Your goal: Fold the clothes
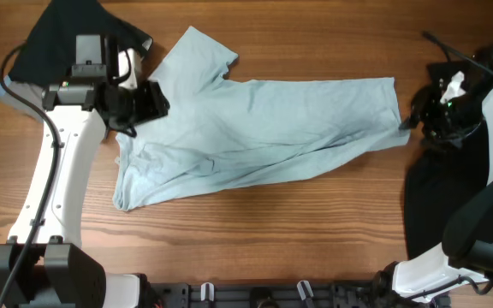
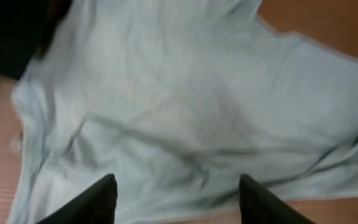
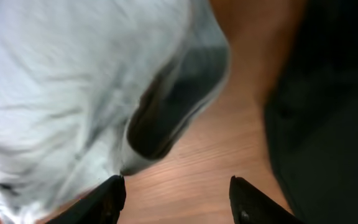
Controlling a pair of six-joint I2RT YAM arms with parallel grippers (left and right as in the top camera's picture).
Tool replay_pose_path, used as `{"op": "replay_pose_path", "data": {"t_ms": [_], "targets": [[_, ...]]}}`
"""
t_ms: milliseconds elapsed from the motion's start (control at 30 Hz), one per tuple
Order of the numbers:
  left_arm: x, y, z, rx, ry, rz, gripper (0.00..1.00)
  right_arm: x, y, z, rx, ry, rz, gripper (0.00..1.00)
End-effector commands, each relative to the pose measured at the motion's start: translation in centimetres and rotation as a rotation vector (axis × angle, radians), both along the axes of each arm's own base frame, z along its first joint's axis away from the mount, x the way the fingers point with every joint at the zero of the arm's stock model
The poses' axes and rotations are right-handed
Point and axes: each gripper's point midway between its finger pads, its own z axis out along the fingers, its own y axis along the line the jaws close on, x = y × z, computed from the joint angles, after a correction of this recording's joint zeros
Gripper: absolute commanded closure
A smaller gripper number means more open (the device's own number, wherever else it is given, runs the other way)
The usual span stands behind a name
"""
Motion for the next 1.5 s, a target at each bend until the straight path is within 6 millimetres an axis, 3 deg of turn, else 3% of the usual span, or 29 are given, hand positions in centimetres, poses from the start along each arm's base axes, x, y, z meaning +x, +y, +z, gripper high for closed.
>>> {"op": "replay_pose_path", "data": {"t_ms": [0,33,67,100,200,267,333,367,533,667,833,1000,1100,1267,1367,1467], "targets": [[-2.1,1.3,-0.2,0.068,0.08,0.025,0.37,-2.3,-2.3,0.4,-0.149,0.1,-0.03,0.4],[-2.8,1.5,-0.5,0.08,0.109,0.028,0.37,-3.4,-3.1,0.3,-0.199,0.152,-0.054,0.35],[-3.4,1.7,-0.8,0.091,0.14,0.029,0.36,-4.9,-4.1,0.2,-0.266,0.226,-0.095,0.19],[-4.2,1.8,-1.3,0.095,0.174,0.028,0.36,-6.0,-4.6,0.2,-0.31,0.279,-0.136,0.11],[-5.7,1.8,-2.9,0.097,0.236,0.026,0.35,-7.3,-4.4,-0.8,-0.31,0.332,-0.164,0.0],[-6.7,1.8,-4.3,0.098,0.275,0.025,0.35,-6.5,-1.5,-2.0,-0.135,0.284,-0.116,0.0],[-7.7,1.8,-6.1,0.1,0.313,0.023,0.35,-4.9,2.5,-2.4,0.108,0.153,0.051,0.0],[-8.1,2.0,-6.9,0.107,0.324,0.025,0.36,-4.7,2.9,-2.6,0.135,0.134,0.059,0.0],[-9.9,3.9,-11.2,0.198,0.365,0.123,0.32,-6.7,-1.4,-3.7,-0.136,0.28,-0.121,0.0],[-11.0,4.2,-13.8,0.184,0.373,0.165,0.34,-7.6,-3.0,-3.6,-0.241,0.331,-0.183,0.0],[-11.3,5.9,-16.1,0.225,0.34,0.25,0.59,-8.9,-6.2,-3.0,-0.446,0.387,-0.279,0.0],[-12.1,7.6,-17.8,0.268,0.327,0.326,0.71,-8.5,-5.9,-3.2,-0.422,0.368,-0.29,0.01],[-12.5,8.2,-18.0,0.26,0.343,0.373,0.86,-8.3,-5.9,-3.2,-0.421,0.363,-0.291,0.0],[-13.2,9.7,-18.5,0.25,0.381,0.446,0.93,-7.7,-6.4,-3.4,-0.427,0.332,-0.292,0.0],[-14.0,10.9,-19.0,0.237,0.419,0.513,0.94,-6.1,-7.5,-3.4,-0.4,0.253,-0.307,0.0],[-14.4,11.5,-19.3,0.223,0.439,0.542,0.95,-3.0,-6.0,-2.8,-0.141,0.084,-0.255,0.0]]}}
